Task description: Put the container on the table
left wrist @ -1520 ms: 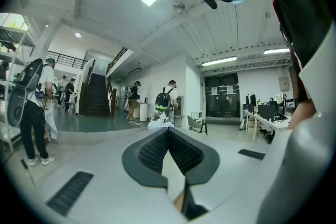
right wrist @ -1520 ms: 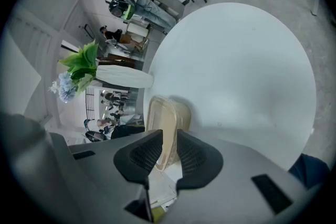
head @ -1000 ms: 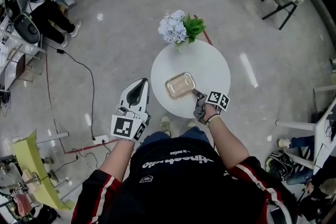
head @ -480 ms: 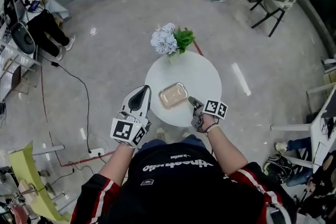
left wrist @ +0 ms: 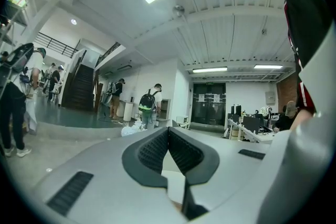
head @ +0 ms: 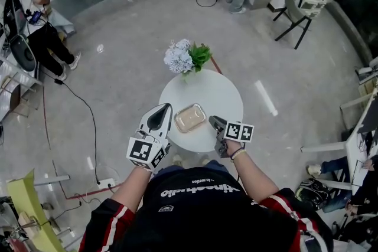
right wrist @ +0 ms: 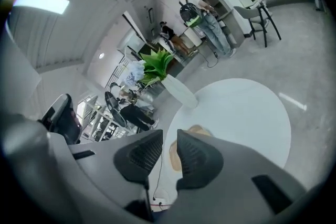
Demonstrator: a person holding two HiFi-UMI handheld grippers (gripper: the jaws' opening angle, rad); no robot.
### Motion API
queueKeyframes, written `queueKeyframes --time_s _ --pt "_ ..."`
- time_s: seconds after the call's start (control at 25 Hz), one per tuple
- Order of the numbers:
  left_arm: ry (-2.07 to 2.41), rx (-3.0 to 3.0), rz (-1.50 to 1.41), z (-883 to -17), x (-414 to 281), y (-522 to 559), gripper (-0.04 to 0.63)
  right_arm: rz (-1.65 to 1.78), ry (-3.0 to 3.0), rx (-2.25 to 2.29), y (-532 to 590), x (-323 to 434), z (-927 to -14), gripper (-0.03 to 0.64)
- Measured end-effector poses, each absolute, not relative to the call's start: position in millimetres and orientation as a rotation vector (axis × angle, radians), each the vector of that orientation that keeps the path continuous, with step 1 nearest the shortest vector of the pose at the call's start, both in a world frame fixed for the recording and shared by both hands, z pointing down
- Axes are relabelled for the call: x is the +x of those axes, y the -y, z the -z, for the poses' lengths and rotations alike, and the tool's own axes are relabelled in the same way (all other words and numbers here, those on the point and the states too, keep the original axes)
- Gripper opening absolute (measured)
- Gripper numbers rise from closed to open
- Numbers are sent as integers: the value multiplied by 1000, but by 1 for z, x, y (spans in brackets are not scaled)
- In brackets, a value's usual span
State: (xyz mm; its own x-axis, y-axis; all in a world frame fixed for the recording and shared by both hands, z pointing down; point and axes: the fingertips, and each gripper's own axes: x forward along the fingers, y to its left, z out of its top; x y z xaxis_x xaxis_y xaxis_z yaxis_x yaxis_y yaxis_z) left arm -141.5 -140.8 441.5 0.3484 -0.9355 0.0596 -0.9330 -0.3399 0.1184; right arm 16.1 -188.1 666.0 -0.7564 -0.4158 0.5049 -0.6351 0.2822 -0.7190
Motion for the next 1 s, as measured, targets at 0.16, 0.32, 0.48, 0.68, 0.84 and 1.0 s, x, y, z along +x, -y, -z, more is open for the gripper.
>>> queueKeyframes --time_s 0.16,0.32,0.48,0.68,0.84,1.0 --pt "1711 2480 26 -439 -138 145 23 -1336 2393 949 191 12 -645 103" --pt "1699 2488 20 -437 -135 146 23 -1214 2456 920 191 6 -624 103" --pt "1687 2500 22 -435 -132 148 23 -1141 2510 912 194 1 -604 103" --pt "1671 2511 22 -434 -127 152 23 -1025 2584 922 201 -3 -575 103" --pt "1660 2515 21 -432 -124 153 23 -837 2640 928 201 -6 -549 103" --pt "1647 2522 27 -430 -121 154 23 -708 2688 929 201 -11 -529 101"
